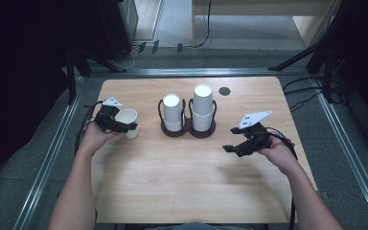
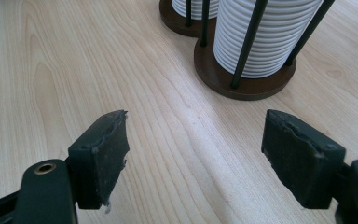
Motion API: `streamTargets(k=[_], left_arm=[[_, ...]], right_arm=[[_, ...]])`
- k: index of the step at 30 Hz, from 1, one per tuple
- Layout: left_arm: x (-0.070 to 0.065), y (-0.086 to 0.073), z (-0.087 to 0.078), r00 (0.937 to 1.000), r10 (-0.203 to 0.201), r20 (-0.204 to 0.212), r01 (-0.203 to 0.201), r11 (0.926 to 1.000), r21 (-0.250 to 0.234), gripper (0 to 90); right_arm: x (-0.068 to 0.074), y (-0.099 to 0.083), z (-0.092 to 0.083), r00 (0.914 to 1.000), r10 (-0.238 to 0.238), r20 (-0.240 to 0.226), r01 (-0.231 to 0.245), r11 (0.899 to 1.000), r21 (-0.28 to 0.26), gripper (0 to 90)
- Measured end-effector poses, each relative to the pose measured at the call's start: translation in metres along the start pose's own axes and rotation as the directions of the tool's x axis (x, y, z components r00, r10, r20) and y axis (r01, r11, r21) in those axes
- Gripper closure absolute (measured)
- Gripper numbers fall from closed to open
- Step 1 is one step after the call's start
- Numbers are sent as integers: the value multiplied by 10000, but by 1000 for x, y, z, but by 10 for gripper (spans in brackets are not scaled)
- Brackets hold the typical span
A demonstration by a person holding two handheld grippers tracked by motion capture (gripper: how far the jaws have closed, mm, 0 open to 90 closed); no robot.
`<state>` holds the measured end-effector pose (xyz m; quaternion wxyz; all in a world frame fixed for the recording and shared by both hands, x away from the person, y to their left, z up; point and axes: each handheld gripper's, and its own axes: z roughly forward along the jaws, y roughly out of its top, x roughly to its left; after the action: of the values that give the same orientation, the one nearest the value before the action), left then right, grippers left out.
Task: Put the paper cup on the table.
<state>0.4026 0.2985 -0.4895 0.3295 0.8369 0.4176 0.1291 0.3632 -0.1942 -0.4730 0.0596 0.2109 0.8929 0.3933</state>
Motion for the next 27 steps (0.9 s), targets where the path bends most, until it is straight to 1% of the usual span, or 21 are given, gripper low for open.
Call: streamTargets(k=[3,6,8,11,15,19,22,24,25,27], left_arm=[[-1,0,2,10000,24,1,-24,10000,65,194],[-2,1,3,10000,12,33,-12,10000,32,179],[-2,1,3,10000,-64,18,63,9999,86,149],[-2,1,3,9999,-114,87,113,9999,105,127],[-3,2,3,9992,-258,311,255,9996,95,105],[-5,3,2,9989,-315,340,310,9994,141,80],[-4,4,-1,9984,-433,376,432,9991,38,63],[-3,5,-3,9972,-553,503,558,9984,-98,47],[-3,5,-4,9968,-590,534,595,9982,-89,47],[-3,5,-7,9968,-593,539,602,9981,-141,47]], right_arm=[[0,0,0,10000,-33,-2,33,10000,19,227],[0,0,0,10000,-16,4,16,10000,34,227],[0,0,0,10000,-45,19,45,10000,17,227],[0,0,0,10000,-40,28,40,10000,18,227],[0,0,0,10000,-44,9,44,10000,-17,227],[-1,0,0,10000,-49,26,49,10000,30,227],[0,0,-1,10000,-48,20,48,10000,3,227],[0,0,-1,10000,-45,32,45,10000,1,227],[-1,0,-1,10000,-49,33,49,10000,5,227],[-1,0,0,10000,-76,45,76,10000,38,227]])
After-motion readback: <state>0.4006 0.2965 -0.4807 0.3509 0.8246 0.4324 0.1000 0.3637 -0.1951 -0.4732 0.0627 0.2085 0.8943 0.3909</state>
